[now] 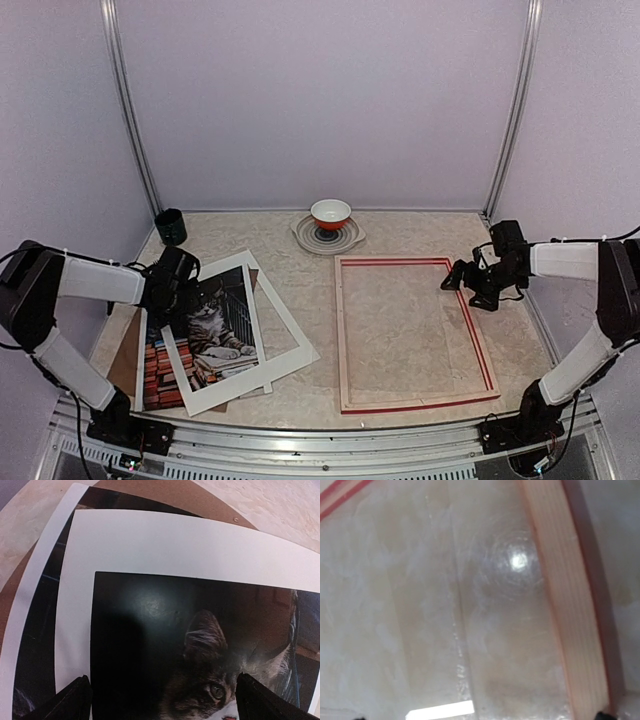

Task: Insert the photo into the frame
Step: Pick up the glass panel from the frame body.

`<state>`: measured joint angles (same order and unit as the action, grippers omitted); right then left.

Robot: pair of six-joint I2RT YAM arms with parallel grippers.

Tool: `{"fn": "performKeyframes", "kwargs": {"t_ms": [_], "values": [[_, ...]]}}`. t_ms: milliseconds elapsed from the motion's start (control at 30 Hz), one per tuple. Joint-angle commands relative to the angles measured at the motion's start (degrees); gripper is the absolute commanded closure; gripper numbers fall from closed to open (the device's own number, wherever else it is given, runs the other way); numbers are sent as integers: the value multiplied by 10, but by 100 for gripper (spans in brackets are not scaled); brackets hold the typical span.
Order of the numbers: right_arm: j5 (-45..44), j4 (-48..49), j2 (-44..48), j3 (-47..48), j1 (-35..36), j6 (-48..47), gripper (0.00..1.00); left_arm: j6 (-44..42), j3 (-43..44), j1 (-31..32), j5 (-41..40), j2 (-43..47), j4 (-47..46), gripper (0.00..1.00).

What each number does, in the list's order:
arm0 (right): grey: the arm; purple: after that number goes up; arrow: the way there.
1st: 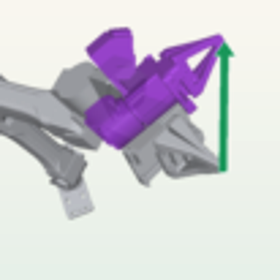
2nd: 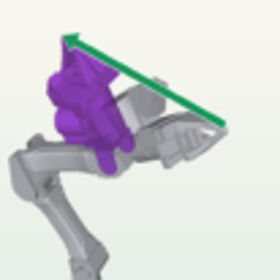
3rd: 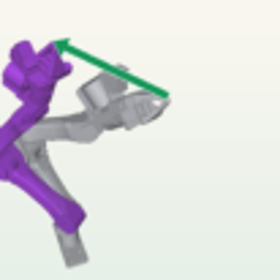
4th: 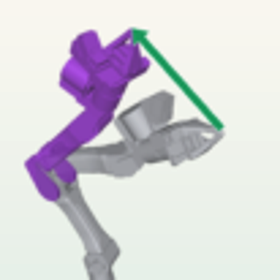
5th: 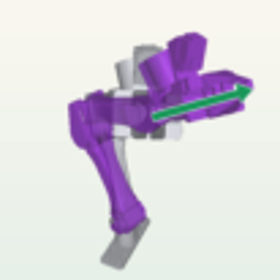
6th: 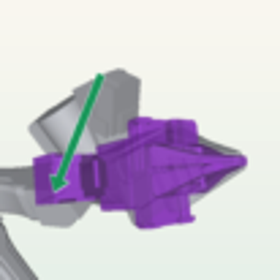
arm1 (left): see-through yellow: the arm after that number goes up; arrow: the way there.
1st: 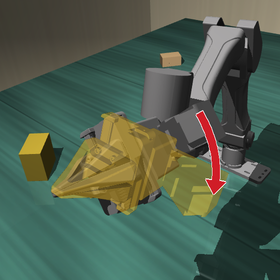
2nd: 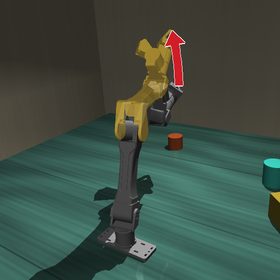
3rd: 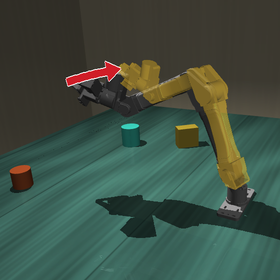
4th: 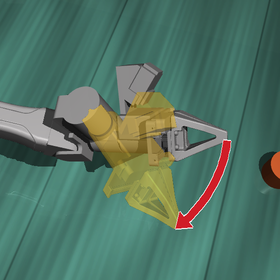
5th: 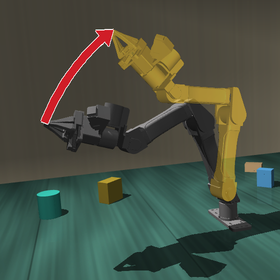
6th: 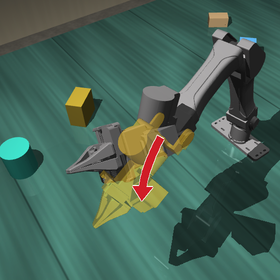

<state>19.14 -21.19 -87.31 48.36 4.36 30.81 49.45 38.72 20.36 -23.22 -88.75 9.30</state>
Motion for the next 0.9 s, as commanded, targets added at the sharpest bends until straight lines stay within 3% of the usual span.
{"fn": "performKeyframes", "kwargs": {"t_ms": [0, 200, 367, 567, 867], "values": [[20, 20, -11, -12, -7, 6, 1, 21, -18, -15, -41, 36, 45, 1], [57, 40, -22, -27, -6, 11, 1, 17, -13, -9, -44, 95, 41, 1], [35, 34, 0, -21, 0, 17, 1, 2, 26, 49, -70, 125, 54, 1], [-69, -10, 33, 7, -5, 15, 1, -17, 64, 122, -77, 111, 41, 1], [-49, 19, -9, -25, -19, 25, 1, -42, 72, 160, -25, 75, -11, 1]]}}
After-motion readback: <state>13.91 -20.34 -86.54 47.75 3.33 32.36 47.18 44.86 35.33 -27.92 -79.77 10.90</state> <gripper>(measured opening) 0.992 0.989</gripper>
